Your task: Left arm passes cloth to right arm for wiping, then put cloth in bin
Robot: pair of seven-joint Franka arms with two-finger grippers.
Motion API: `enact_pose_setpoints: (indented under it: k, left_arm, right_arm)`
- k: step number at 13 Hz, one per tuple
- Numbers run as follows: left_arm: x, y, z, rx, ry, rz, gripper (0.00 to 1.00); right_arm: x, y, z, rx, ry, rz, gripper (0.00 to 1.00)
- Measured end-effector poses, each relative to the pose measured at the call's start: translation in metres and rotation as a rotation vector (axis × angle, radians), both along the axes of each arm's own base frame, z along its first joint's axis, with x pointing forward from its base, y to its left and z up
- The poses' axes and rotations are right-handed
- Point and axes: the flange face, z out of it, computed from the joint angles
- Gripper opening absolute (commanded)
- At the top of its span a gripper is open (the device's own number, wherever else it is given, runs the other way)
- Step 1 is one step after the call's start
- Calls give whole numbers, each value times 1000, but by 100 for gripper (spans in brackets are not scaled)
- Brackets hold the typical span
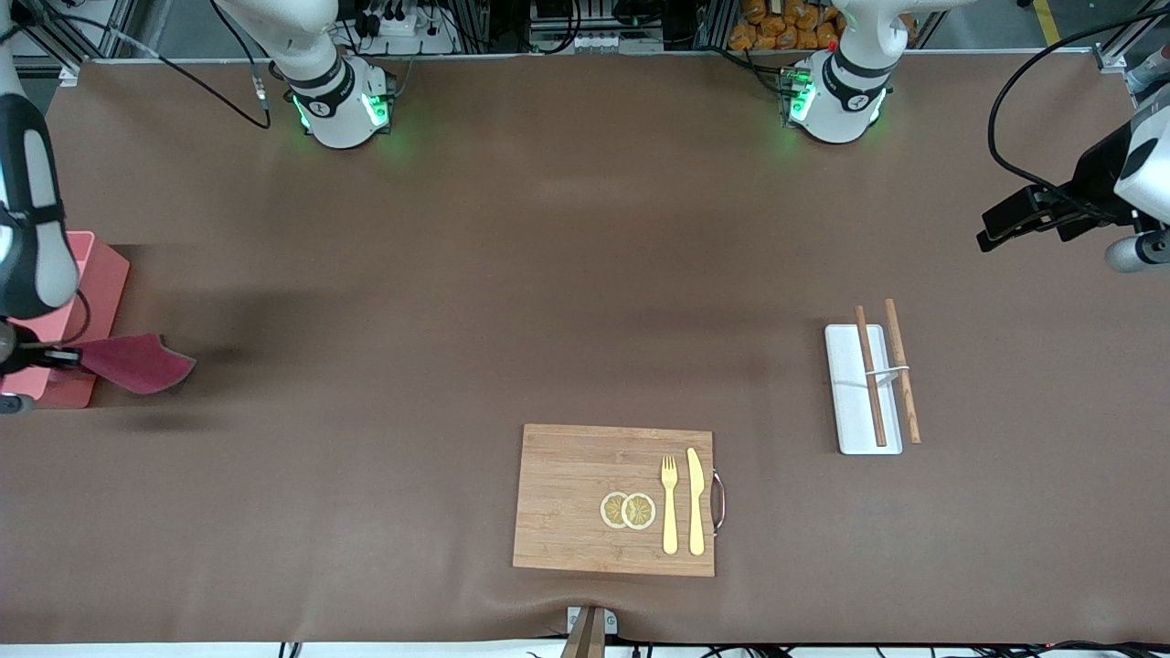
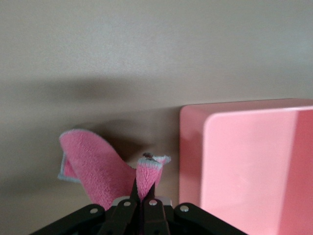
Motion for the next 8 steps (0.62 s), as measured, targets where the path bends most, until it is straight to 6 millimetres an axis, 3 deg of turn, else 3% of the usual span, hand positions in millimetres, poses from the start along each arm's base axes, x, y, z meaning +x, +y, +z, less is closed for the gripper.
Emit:
enact_pose_setpoints:
  k: [2, 3, 6, 8]
  left_arm:
    - [1, 5, -1, 5, -1, 6, 100]
    - [1, 6, -1, 7, -1, 6, 100]
    - [0, 6, 0, 8, -7, 8, 100]
    - [0, 7, 2, 8, -13, 8, 100]
  right_arm:
    - [9, 18, -34, 16, -3, 4, 0]
    - [18, 40, -42, 18, -7, 1, 0]
    - [51, 145, -64, 10, -69, -54, 0]
    - [61, 215, -77, 25, -98, -135, 0]
